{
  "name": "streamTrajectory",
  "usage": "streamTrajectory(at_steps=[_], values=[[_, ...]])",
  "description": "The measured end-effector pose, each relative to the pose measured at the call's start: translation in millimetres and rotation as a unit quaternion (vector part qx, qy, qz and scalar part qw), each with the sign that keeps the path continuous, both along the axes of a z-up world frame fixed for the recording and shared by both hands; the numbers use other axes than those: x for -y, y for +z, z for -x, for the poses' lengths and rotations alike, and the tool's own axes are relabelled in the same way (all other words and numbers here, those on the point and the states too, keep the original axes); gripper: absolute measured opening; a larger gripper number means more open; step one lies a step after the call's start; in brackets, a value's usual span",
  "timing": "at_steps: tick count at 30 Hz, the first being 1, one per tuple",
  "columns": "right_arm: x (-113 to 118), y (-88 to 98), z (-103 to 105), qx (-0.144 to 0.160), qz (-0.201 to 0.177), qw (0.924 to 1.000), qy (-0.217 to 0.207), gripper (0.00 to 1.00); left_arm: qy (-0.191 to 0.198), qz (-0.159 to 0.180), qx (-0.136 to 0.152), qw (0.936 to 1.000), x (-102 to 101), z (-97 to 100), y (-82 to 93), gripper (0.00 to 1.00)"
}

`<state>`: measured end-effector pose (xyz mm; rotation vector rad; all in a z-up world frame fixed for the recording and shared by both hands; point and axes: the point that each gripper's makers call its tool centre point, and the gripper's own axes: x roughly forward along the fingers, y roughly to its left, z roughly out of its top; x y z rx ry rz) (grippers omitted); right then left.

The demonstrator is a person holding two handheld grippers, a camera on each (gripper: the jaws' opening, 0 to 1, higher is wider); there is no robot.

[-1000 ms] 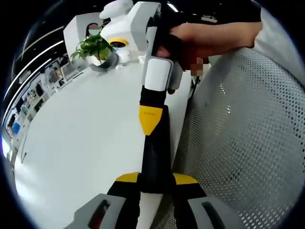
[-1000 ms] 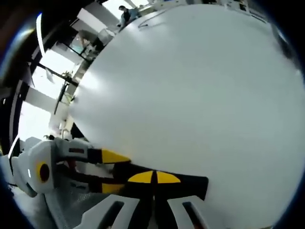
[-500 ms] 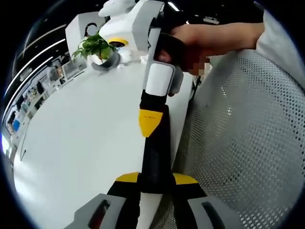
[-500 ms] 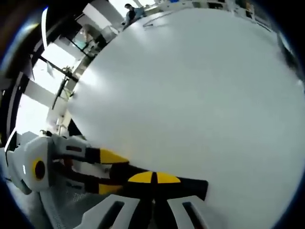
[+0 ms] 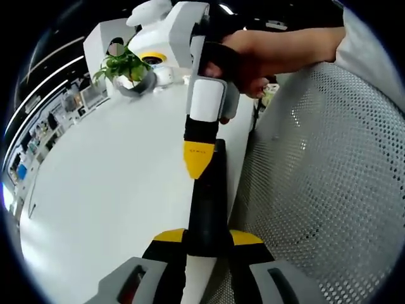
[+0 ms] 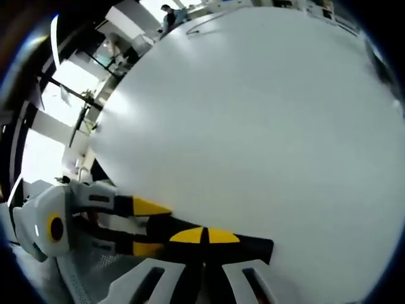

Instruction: Press the specified remote control buttons in sequence, fully releasing each button before pressing the next.

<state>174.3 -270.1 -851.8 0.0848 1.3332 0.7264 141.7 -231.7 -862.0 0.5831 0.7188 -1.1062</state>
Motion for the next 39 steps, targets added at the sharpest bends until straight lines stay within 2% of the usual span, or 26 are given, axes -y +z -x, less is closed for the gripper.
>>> streamTrajectory(at_steps=[3,6,8,11,16,22,24,31,39], values=[[0.6,9.3,-5.2,0.007,-0.020,0.9996,-0.020,0.00,0.001,0.001,-0.001,1.0000,-0.1,0.2,0.2,0.24],[1.2,12.6,-2.6,-0.020,-0.038,0.9982,-0.041,0.00,0.001,0.000,0.000,1.0000,0.2,0.3,0.0,0.24],[4.0,10.9,-1.8,-0.029,-0.034,0.9980,-0.045,0.00,0.003,0.000,-0.003,1.0000,0.2,0.3,-0.1,0.24],[9.6,9.1,-3.6,-0.014,-0.012,0.9989,-0.044,0.00,0.007,0.001,-0.006,1.0000,0.4,0.5,0.1,0.24],[4.0,10.8,5.4,-0.043,-0.030,0.9977,-0.042,0.00,0.020,0.008,-0.016,0.9996,0.8,0.3,1.1,0.25],[0.1,5.3,12.8,-0.055,-0.019,0.9981,-0.020,0.00,0.020,0.008,-0.016,0.9996,0.5,0.6,0.7,0.25],[2.8,2.4,13.5,-0.046,0.000,0.9989,-0.009,0.00,0.023,0.010,-0.019,0.9995,0.5,0.4,0.7,0.25],[1.2,0.5,16.7,-0.029,0.020,0.9992,0.018,0.00,0.055,0.026,-0.047,0.9970,1.2,-1.4,2.0,0.26],[1.3,-0.5,15.5,-0.016,0.031,0.9987,0.037,0.00,0.045,0.023,-0.037,0.9980,1.5,-0.6,1.1,0.25]])
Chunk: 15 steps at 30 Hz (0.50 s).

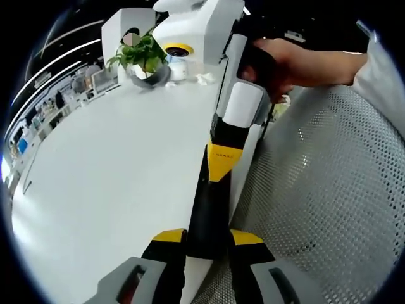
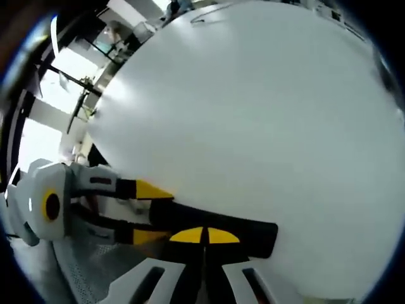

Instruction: Press the specified remote control buttons in sequence, fully releasing each button before pressing the next.

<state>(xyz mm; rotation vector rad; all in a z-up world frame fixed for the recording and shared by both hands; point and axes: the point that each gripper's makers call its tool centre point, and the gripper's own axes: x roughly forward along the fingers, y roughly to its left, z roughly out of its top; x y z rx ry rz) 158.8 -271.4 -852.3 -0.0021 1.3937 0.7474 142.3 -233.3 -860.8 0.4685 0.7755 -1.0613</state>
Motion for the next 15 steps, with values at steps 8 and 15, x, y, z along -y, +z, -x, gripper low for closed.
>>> streamTrajectory(at_steps=[8,15], values=[[-0.5,-1.6,-2.5,-0.019,0.007,0.9998,-0.001,0.00,-0.010,-0.003,0.011,0.9999,0.4,0.4,0.6,0.25],[-2.1,-2.0,-1.4,-0.046,0.034,0.9983,0.013,0.00,-0.011,-0.002,0.013,0.9999,0.3,0.2,0.3,0.25]])
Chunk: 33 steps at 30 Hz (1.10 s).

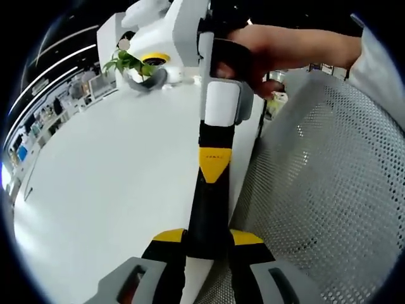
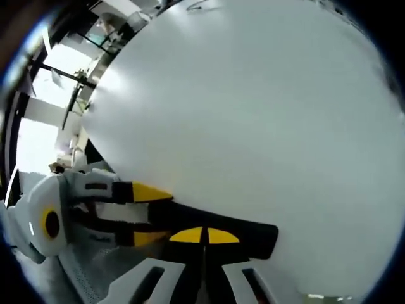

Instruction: Press the specified remote control buttons in sequence, fully releasing each button before pressing the next.

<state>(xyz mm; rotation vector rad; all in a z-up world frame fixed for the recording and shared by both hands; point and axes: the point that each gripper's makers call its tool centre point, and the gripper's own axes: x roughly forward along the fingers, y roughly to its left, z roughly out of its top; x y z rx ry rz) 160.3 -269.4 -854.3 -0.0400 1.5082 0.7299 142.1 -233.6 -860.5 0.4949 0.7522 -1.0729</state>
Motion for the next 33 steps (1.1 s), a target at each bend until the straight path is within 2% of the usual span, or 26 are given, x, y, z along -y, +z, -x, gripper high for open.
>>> streamTrajectory(at_steps=[3,9,10,11,12,16,21,25,29,33], values=[[1.7,1.2,1.5,0.011,-0.004,0.9999,0.010,0.00,-0.005,-0.003,0.005,1.0000,-0.2,0.5,0.1,0.25],[2.3,2.9,0.5,0.030,-0.063,0.9969,-0.037,0.00,-0.006,-0.003,0.005,1.0000,-0.1,0.7,0.1,0.25],[2.6,3.6,0.2,0.029,-0.079,0.9949,-0.057,0.00,-0.005,-0.003,0.004,1.0000,-0.1,0.8,0.1,0.25],[3.5,4.0,0.7,0.015,-0.081,0.9941,-0.071,0.00,-0.006,-0.003,0.005,1.0000,-0.1,0.8,0.1,0.25],[4.3,3.5,1.5,0.001,-0.078,0.9937,-0.080,0.00,-0.006,-0.002,0.005,1.0000,0.1,0.7,0.3,0.25],[3.7,2.9,0.1,-0.003,-0.073,0.9943,-0.078,0.00,-0.005,-0.001,0.004,1.0000,0.1,0.7,-0.1,0.25],[9.3,2.3,5.1,-0.021,-0.053,0.9948,-0.084,0.00,-0.006,0.000,0.004,1.0000,0.0,0.6,0.5,0.25],[7.9,2.3,9.0,-0.032,-0.053,0.9951,-0.078,0.00,-0.006,0.000,0.004,1.0000,0.1,0.5,0.4,0.25],[7.3,1.7,10.9,-0.034,-0.050,0.9956,-0.072,0.00,-0.015,-0.006,0.014,0.9998,-0.3,1.0,-1.1,0.25],[7.2,1.3,10.9,-0.034,-0.051,0.9955,-0.072,0.00,-0.013,-0.004,0.012,0.9998,-0.4,0.3,-0.7,0.25]])
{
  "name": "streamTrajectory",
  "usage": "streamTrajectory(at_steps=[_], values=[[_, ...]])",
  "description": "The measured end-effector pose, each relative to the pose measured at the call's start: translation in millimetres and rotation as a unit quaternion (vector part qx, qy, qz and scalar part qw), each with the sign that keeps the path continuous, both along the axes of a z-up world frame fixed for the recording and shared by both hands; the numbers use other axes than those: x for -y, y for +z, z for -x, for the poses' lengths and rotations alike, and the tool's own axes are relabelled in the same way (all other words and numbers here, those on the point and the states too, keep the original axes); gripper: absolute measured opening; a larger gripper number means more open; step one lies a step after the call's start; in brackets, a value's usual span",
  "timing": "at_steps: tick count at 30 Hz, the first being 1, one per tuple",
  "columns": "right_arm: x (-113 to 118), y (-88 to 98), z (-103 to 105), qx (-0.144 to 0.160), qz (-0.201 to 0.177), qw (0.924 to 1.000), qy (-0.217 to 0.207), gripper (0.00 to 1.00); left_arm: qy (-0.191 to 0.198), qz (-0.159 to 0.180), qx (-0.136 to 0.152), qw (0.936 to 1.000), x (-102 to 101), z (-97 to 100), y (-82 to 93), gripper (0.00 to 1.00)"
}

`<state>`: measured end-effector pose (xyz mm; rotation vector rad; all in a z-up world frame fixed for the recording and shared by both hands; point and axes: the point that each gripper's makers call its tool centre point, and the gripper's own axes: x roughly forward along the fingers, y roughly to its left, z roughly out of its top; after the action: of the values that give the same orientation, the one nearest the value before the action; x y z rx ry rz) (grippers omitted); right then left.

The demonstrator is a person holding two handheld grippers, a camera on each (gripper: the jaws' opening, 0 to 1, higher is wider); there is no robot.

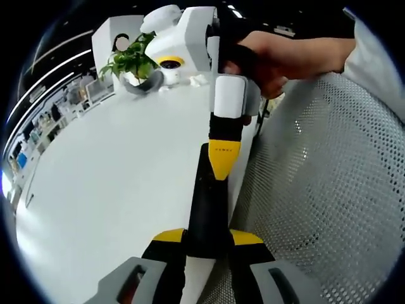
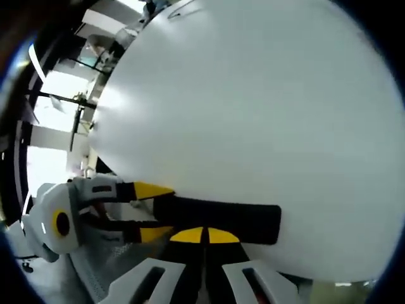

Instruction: Press the specified remote control buttons in sequence, fully releasing each button before pressing the next.

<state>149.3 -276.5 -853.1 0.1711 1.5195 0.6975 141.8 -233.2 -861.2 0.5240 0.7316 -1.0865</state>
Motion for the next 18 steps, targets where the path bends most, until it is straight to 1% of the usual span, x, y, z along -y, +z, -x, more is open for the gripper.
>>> streamTrajectory(at_steps=[6,10,12,13,15,18], values=[[-1.0,-1.1,2.4,0.006,0.005,0.9999,0.015,0.00,-0.001,0.000,0.000,1.0000,0.2,0.3,-0.1,0.25],[0.1,-2.1,2.4,-0.005,-0.007,1.0000,0.004,0.00,-0.003,-0.001,0.001,1.0000,0.3,0.5,0.0,0.25],[-1.3,-1.8,3.4,-0.005,-0.005,1.0000,0.006,0.00,-0.003,-0.001,0.001,1.0000,0.3,0.5,-0.2,0.25],[-1.8,-1.7,4.1,-0.001,-0.001,0.9999,0.011,0.00,-0.003,0.000,0.001,1.0000,0.3,0.4,-0.2,0.25],[-1.6,-2.8,4.4,0.019,0.017,0.9990,0.036,0.00,-0.003,0.000,0.000,1.0000,0.4,0.7,-0.1,0.25],[-3.0,-3.0,5.3,0.029,0.029,0.9978,0.052,0.00,-0.003,0.000,0.001,1.0000,0.3,0.6,-0.4,0.25]])
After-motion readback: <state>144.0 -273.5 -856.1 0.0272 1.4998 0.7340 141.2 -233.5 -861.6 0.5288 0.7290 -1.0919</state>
